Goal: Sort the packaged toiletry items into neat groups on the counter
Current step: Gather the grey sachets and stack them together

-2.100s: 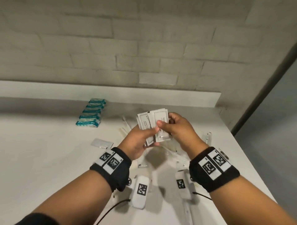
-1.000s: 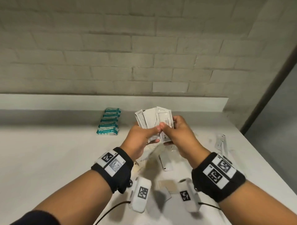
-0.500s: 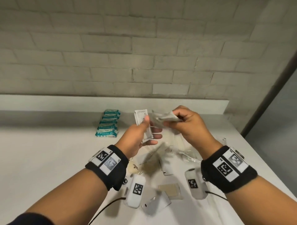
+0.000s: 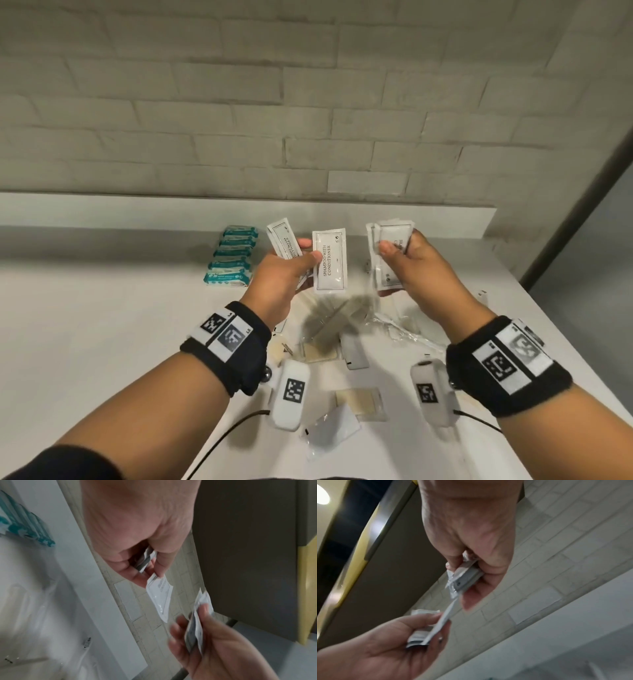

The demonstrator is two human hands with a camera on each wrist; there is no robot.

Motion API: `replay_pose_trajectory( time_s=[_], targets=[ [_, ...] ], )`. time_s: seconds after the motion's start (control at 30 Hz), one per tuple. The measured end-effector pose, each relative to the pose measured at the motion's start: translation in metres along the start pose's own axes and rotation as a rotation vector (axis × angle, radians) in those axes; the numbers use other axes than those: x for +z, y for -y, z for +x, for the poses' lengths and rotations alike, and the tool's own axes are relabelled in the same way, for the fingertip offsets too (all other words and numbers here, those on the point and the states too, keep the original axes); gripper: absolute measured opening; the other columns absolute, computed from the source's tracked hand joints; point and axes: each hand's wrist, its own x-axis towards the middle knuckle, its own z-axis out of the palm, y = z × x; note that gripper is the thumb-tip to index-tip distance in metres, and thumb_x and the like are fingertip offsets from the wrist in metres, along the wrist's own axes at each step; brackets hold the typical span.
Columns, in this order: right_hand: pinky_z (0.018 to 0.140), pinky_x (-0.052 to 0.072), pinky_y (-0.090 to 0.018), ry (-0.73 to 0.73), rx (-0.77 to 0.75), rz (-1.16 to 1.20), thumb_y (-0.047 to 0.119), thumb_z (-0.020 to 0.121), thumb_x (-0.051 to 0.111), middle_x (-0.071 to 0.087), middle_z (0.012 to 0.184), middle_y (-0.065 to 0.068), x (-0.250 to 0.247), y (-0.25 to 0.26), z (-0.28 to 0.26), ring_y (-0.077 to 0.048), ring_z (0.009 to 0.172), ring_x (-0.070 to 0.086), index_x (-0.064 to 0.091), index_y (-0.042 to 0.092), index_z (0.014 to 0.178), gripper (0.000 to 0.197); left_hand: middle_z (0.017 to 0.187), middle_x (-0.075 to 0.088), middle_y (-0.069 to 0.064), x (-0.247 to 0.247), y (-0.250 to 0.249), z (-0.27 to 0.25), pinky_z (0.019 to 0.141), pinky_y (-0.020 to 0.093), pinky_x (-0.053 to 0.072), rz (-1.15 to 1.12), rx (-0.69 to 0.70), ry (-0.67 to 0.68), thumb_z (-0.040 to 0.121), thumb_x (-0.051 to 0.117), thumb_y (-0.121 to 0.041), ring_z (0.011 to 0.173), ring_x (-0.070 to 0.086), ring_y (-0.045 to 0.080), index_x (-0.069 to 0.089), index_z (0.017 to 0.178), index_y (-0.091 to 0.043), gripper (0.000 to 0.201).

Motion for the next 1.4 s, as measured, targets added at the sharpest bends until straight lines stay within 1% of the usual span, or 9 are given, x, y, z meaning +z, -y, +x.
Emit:
replay_pose_trajectory(
  time_s=[0.13,0.33,0.47,0.7,0.8,1.0,1.07,1.17,1.4],
  targets=[
    [0.082,0.057,-0.05,0.124,0.049,0.168,0.016,0.088,0.066,0.069,0.112,-0.014,0.028,0.0,0.004,-0.032,0.101,0.068,0.051,0.01,0.119,0.035,0.092,0.072,0.008,0.012,-0.001,-0.005,0.062,0.026,0.055,0.033,0.032,0.102,0.088,0.062,0.001,0.079,0.07,0.019,0.062,0.102,-0.011,0.018],
    [0.08,0.058,-0.041,-0.164,0.056,0.367,-0.005,0.082,0.068,0.068,0.105,-0.015,0.046,-0.003,0.004,-0.029,0.092,0.068,0.051,0.011,0.106,0.034,0.103,0.071,0.012,0.003,0.007,-0.014,0.073,0.029,0.058,0.158,-0.063,0.213,0.083,0.067,0.001,0.089,0.068,0.02,0.063,0.114,-0.005,0.032],
    [0.075,0.057,-0.035,0.019,0.085,-0.064,0.01,0.085,0.07,0.071,0.096,-0.005,0.035,-0.008,-0.002,-0.024,0.088,0.069,0.063,0.017,0.098,0.016,0.104,0.071,0.017,-0.014,0.0,-0.008,0.067,0.027,0.058,0.207,-0.084,0.081,0.085,0.066,-0.002,0.08,0.069,0.019,0.062,0.112,0.002,0.027],
    [0.106,0.035,-0.026,0.43,-0.22,-0.835,0.022,0.088,0.066,0.05,0.123,0.013,0.012,0.041,0.012,-0.008,0.122,0.045,0.059,0.02,0.122,0.035,0.096,0.067,0.012,-0.024,-0.025,-0.002,0.064,0.027,0.057,0.492,-0.177,0.341,0.081,0.067,0.002,0.078,0.066,0.019,0.061,0.11,-0.003,0.03],
    [0.083,0.052,-0.035,0.513,-0.116,-0.851,0.023,0.086,0.067,0.064,0.104,0.005,0.031,0.038,0.008,-0.015,0.095,0.062,0.052,0.022,0.112,0.03,0.098,0.069,0.014,-0.016,-0.024,-0.005,0.061,0.027,0.057,0.321,-0.191,0.416,0.084,0.065,0.0,0.079,0.068,0.02,0.063,0.114,-0.002,0.03],
    [0.053,0.043,-0.009,0.3,0.052,-0.466,0.008,0.081,0.073,0.061,0.113,0.007,0.024,0.011,0.006,0.002,0.085,0.062,0.041,0.025,0.133,0.064,0.118,0.067,0.019,-0.035,-0.019,-0.006,0.076,0.031,0.061,0.051,-0.299,0.366,0.094,0.043,0.008,0.103,0.068,0.034,0.056,0.123,-0.003,0.034],
    [0.051,0.047,-0.015,0.258,0.053,-0.398,0.004,0.08,0.072,0.067,0.09,0.005,0.018,0.015,0.009,0.004,0.064,0.063,0.057,0.022,0.114,0.041,0.111,0.071,0.017,-0.037,-0.02,-0.007,0.065,0.025,0.06,0.192,-0.299,0.349,0.094,0.051,-0.001,0.097,0.071,0.03,0.058,0.12,-0.003,0.027],
    [0.066,0.046,-0.021,0.265,-0.114,-0.473,0.007,0.08,0.073,0.061,0.085,0.008,0.012,0.036,0.016,-0.006,0.075,0.059,0.061,0.032,0.083,0.028,0.085,0.075,0.008,-0.033,-0.018,-0.006,0.046,0.017,0.046,0.446,-0.239,0.312,0.087,0.066,-0.009,0.07,0.073,0.018,0.066,0.102,-0.001,0.018],
    [0.088,0.052,-0.037,0.58,-0.084,-0.775,0.02,0.08,0.073,0.065,0.105,0.004,0.034,0.038,0.017,-0.014,0.096,0.063,0.058,0.023,0.113,0.037,0.075,0.069,0.007,-0.021,-0.014,0.001,0.048,0.02,0.044,0.458,-0.054,0.336,0.082,0.068,0.001,0.06,0.059,0.014,0.07,0.092,-0.004,0.011]
  ],
)
